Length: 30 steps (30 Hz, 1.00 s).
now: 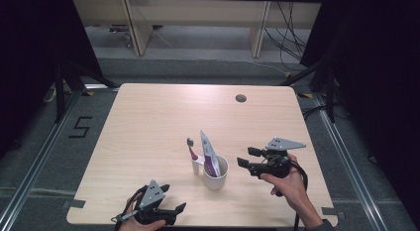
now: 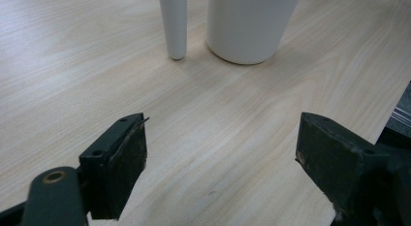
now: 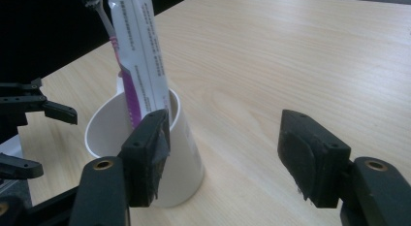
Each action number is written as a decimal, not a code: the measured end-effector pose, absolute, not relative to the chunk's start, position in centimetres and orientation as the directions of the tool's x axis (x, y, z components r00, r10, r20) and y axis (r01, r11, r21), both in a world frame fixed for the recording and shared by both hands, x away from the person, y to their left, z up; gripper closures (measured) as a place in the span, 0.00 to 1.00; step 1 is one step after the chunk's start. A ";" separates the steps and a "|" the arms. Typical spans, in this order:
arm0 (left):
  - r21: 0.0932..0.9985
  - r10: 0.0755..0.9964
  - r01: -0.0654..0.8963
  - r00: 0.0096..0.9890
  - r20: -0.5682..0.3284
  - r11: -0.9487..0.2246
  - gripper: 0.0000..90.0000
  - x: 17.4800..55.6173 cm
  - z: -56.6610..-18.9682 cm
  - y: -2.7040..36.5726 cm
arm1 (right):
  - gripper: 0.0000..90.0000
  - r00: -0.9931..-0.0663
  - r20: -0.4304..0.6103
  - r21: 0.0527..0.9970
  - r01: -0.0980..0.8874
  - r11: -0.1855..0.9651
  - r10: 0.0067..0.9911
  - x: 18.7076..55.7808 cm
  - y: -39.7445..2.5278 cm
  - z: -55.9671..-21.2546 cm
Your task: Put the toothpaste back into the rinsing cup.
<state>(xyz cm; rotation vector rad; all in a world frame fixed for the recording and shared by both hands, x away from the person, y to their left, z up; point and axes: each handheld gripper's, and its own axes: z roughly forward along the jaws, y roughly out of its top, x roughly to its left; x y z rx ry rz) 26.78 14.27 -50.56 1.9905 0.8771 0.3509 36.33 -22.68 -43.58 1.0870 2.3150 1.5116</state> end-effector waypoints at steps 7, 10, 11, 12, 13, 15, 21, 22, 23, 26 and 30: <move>0.830 0.707 0.448 0.701 -0.095 -0.333 0.20 26.8 -50.6 14.2 | 0.38 -0.698 0.235 0.843 0.493 0.216 0.676 36.2 -23.8 -44.2; 0.827 0.700 0.445 0.709 -0.091 -0.343 0.20 26.8 -50.6 14.3 | 0.36 -0.692 0.223 0.847 0.486 0.215 0.686 36.1 -24.3 -44.4; 0.831 0.703 0.446 0.705 -0.097 -0.333 0.20 26.8 -50.6 14.2 | 0.36 -0.675 0.266 0.831 0.522 0.192 0.688 35.8 -24.3 -44.4; 0.828 0.704 0.445 0.705 -0.088 -0.341 0.20 26.8 -50.6 14.3 | 0.36 -0.685 0.228 0.841 0.497 0.215 0.692 36.0 -24.6 -44.4; 0.828 0.706 0.447 0.702 -0.092 -0.337 0.20 26.8 -50.5 14.3 | 0.35 -0.672 0.258 0.833 0.519 0.193 0.694 35.8 -24.6 -44.5; 0.829 0.707 0.448 0.701 -0.093 -0.334 0.20 26.8 -50.5 14.3 | 0.34 -0.678 0.241 0.841 0.503 0.200 0.694 35.8 -25.0 -44.6; 0.830 0.707 0.445 0.702 -0.090 -0.336 0.20 26.8 -50.5 14.3 | 0.29 -0.665 0.233 0.840 0.506 0.199 0.710 35.6 -25.7 -45.2; 0.833 0.704 0.442 0.704 -0.092 -0.333 0.20 26.8 -50.6 14.4 | 0.29 -0.658 0.260 0.832 0.525 0.182 0.707 35.4 -25.8 -45.2; 0.834 0.709 0.445 0.699 -0.095 -0.327 0.20 26.8 -50.6 14.4 | 0.28 -0.648 0.278 0.825 0.539 0.170 0.709 35.3 -25.8 -45.3; 0.831 0.711 0.444 0.698 -0.086 -0.335 0.20 26.7 -50.5 14.5 | 0.27 -0.637 0.275 0.826 0.540 0.163 0.720 35.3 -26.2 -45.3; 0.831 0.713 0.448 0.695 -0.090 -0.331 0.20 26.7 -50.5 14.5 | 0.27 -0.638 0.256 0.836 0.523 0.165 0.726 35.2 -26.7 -45.3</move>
